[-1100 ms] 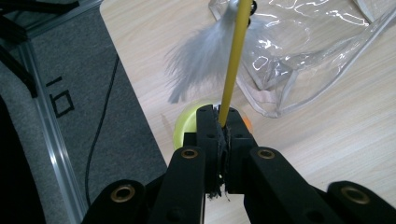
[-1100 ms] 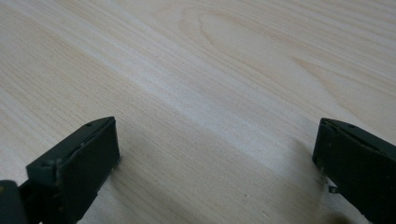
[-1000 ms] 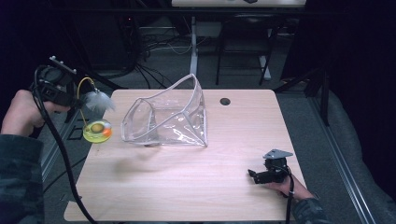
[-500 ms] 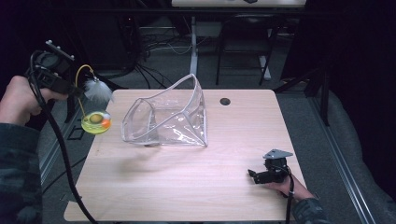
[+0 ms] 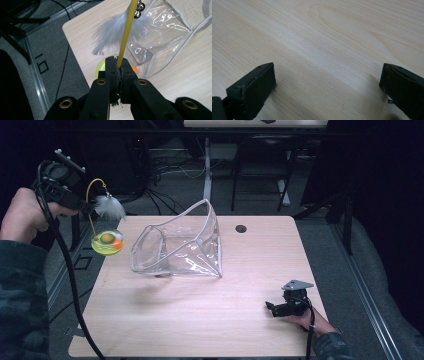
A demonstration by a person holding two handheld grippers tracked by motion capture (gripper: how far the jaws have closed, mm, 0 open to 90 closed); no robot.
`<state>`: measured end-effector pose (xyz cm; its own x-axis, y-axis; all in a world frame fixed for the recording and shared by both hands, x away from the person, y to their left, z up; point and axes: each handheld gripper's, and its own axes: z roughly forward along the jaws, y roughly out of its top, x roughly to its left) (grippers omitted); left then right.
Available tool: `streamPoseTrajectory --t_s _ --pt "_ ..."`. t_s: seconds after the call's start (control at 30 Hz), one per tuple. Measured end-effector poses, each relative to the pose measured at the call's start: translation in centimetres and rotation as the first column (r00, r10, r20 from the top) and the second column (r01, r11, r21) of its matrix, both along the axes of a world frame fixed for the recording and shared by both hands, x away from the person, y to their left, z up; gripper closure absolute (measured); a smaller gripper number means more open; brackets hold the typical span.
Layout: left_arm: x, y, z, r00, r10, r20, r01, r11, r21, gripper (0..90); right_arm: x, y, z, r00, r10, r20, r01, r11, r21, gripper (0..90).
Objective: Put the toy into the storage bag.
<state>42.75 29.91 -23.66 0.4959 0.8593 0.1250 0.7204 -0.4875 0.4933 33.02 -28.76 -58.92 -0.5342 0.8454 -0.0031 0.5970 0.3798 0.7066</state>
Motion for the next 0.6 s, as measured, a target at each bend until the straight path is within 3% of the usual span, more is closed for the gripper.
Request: streamPoseTrajectory --t_s 0.6 --pt "1.6 -3.4 0.4 0.9979 -0.065 -0.004 0.065 0.9979 0.007 88.1 0.0 0.0 0.0 1.0 0.001 0.0 -0.001 1.0 -0.001 0.0"
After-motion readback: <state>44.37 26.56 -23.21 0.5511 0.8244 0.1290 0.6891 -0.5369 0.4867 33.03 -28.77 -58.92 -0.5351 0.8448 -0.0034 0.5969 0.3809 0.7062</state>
